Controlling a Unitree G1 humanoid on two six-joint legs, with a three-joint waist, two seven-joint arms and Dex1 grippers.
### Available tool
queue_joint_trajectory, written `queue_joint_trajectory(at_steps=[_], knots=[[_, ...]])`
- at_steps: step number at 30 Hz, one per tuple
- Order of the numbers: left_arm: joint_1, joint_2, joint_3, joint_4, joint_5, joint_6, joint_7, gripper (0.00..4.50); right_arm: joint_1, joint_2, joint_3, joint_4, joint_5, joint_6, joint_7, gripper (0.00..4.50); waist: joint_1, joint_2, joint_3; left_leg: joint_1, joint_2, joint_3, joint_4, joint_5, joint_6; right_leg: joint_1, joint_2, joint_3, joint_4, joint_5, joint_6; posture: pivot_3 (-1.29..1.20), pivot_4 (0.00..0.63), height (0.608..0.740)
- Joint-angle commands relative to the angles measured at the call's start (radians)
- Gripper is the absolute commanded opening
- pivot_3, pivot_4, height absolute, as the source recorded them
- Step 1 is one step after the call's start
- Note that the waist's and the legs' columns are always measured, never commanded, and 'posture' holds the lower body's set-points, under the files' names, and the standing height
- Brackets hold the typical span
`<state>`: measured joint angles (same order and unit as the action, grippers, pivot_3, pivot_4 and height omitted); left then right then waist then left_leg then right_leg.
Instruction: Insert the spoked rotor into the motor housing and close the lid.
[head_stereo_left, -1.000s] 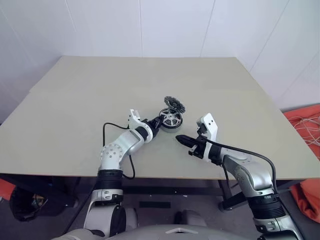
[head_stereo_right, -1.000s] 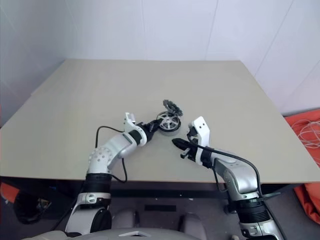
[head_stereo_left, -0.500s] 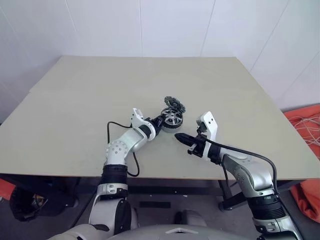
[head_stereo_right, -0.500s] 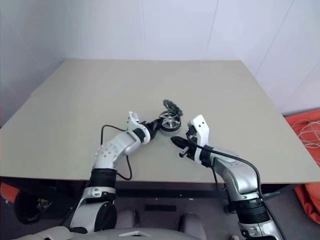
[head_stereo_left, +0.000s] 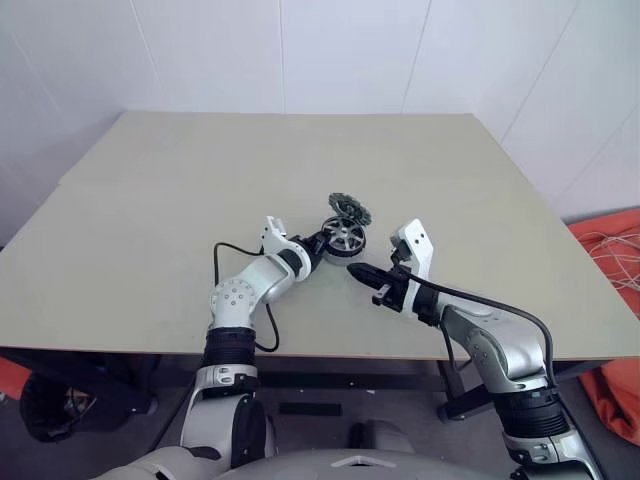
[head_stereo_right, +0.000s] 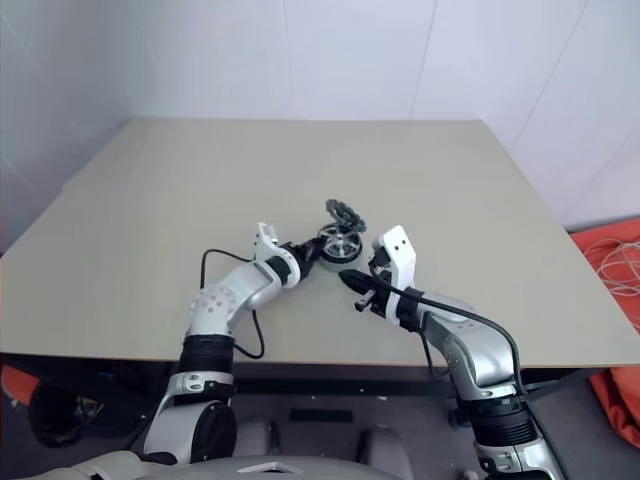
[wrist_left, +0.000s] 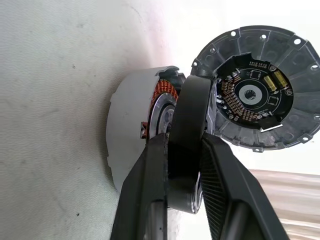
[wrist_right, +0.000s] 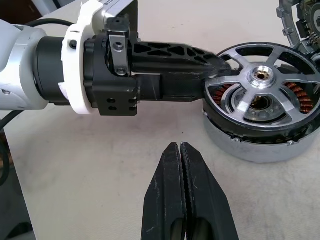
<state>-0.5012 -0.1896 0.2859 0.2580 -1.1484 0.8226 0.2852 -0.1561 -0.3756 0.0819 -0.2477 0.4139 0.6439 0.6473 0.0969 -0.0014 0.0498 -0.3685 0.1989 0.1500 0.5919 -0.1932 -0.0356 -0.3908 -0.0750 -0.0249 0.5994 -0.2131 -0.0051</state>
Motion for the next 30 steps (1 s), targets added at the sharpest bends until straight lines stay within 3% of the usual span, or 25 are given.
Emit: queue_joint_trajectory(at_steps=[1, 8, 18, 25, 30], knots=[[-0.021, -0.015, 0.006, -0.018, 0.001, 0.015, 0.002, 2.40, -0.023, 0.004, -0.012, -0.042, 0.022, -0.003, -0.002, 0.00, 0.000, 0.000, 0.000, 0.000, 0.000, 0.000, 0.000, 0.000, 0.000, 0.000, 0.000, 0.000, 0.000, 0.000, 0.000, 0.00, 0.000, 0.740], [-0.023, -0.014, 0.010, -0.024, 0.003, 0.012, 0.000, 4.47, -0.024, 0.002, -0.012, -0.033, 0.018, -0.009, 0.002, 0.00, 0.000, 0.000, 0.000, 0.002, 0.000, 0.000, 0.000, -0.001, 0.002, 0.002, 0.000, 0.000, -0.001, 0.000, 0.000, 0.00, 0.000, 0.740], [0.004, -0.023, 0.030, -0.118, -0.045, -0.002, -0.078, 4.47, -0.025, 0.000, -0.006, -0.014, 0.008, -0.021, 0.011, 0.00, 0.000, 0.001, 0.000, 0.000, -0.001, 0.000, -0.009, 0.001, -0.001, 0.003, 0.000, -0.001, -0.011, 0.002, 0.001, 0.00, 0.000, 0.740], [0.026, -0.014, 0.030, -0.154, -0.067, 0.019, -0.082, 4.47, -0.041, 0.002, -0.001, 0.010, 0.001, -0.033, 0.020, 0.00, 0.000, 0.001, 0.000, 0.000, -0.003, 0.000, -0.013, 0.000, 0.000, 0.001, 0.000, -0.001, -0.012, 0.004, -0.009, 0.00, 0.000, 0.740], [0.116, 0.084, -0.019, -0.286, 0.049, -0.013, -0.140, 4.47, -0.045, 0.013, -0.003, 0.014, 0.001, -0.044, 0.015, 0.00, -0.002, 0.001, 0.000, 0.001, -0.002, 0.000, -0.013, 0.000, 0.000, 0.002, 0.000, -0.001, -0.011, 0.004, -0.009, 0.00, 0.000, 0.740]])
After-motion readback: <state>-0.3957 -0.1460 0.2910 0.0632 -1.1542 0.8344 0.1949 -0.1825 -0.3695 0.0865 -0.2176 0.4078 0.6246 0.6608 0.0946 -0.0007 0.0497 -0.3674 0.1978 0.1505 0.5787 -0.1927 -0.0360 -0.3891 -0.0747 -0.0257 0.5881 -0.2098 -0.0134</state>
